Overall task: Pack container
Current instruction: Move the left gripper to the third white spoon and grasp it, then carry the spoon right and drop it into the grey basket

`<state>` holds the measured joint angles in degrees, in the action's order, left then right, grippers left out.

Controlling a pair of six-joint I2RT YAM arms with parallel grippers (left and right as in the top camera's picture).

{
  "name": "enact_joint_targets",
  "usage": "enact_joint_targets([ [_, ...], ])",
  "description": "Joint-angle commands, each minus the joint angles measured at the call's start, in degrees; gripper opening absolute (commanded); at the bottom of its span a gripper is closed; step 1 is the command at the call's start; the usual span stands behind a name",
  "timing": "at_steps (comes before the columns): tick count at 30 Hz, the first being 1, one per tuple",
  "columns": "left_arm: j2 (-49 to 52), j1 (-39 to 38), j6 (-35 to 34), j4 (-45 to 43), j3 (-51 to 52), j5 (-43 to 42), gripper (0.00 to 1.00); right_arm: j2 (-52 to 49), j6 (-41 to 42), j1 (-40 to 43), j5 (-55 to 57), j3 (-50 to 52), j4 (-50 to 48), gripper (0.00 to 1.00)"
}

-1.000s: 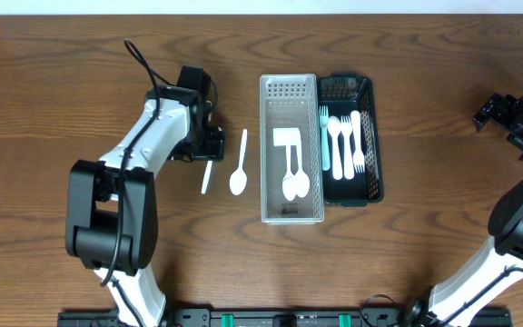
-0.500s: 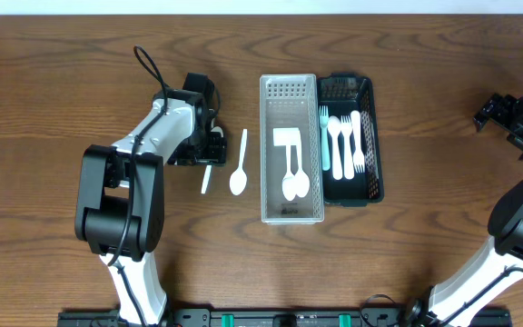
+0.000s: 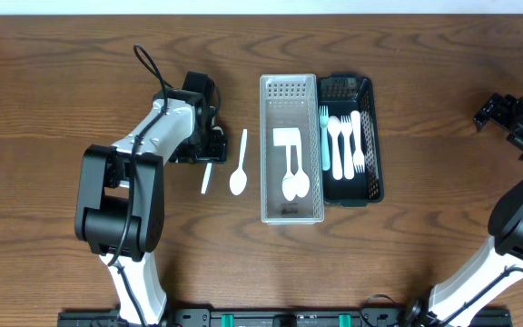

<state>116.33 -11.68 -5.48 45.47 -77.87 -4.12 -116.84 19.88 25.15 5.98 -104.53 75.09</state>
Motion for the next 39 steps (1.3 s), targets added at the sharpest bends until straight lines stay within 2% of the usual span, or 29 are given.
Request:
enact_joint_targets([
  [1, 0.5, 0.0, 1.0, -0.2, 0.8, 0.0, 0.8, 0.3, -0.6, -0.4, 0.2, 0.0, -0.1, 0.99],
  [4, 0.5, 0.0, 1.0, 0.0, 0.8, 0.0, 0.78, 0.3, -0.6, -0.4, 0.2, 0.0, -0.1, 0.99],
  [6, 0.5, 0.0, 1.0, 0.0, 0.8, 0.0, 0.65, 0.3, -0.6, -0.4, 0.2, 0.0, -0.1, 0.99],
  [11, 0.5, 0.0, 1.0, 0.1, 0.8, 0.0, 0.25, 0.3, -0.6, -0.4, 0.2, 0.0, -0.1, 0.99],
  [14, 0.5, 0.0, 0.9, 0.4, 0.8, 0.0, 0.06, 0.3, -0.6, -0.4, 0.2, 0.0, -0.1, 0.99],
  [21, 0.2, 0.0, 1.0, 1.0, -0.3, 0.0, 0.06, 0.3, -0.6, -0.4, 0.2, 0.0, -0.1, 0.99],
  [29, -5.7, -0.1, 0.9, 4.6, -9.3, -0.1, 0.06, 0.3, -0.6, -0.4, 0.2, 0.0, -0.1, 0.99],
  [36, -16.1, -3.0, 0.2, 3.4, -14.5, -10.3, 0.06, 0.3, -0.6, -0.4, 0.2, 0.0, -0.1, 0.99],
  [39, -18.6, -6.1, -5.6, 2.9, -14.5, -11.0, 0.12, 0.3, -0.6, -0.4, 0.2, 0.0, -0.1, 0.99],
])
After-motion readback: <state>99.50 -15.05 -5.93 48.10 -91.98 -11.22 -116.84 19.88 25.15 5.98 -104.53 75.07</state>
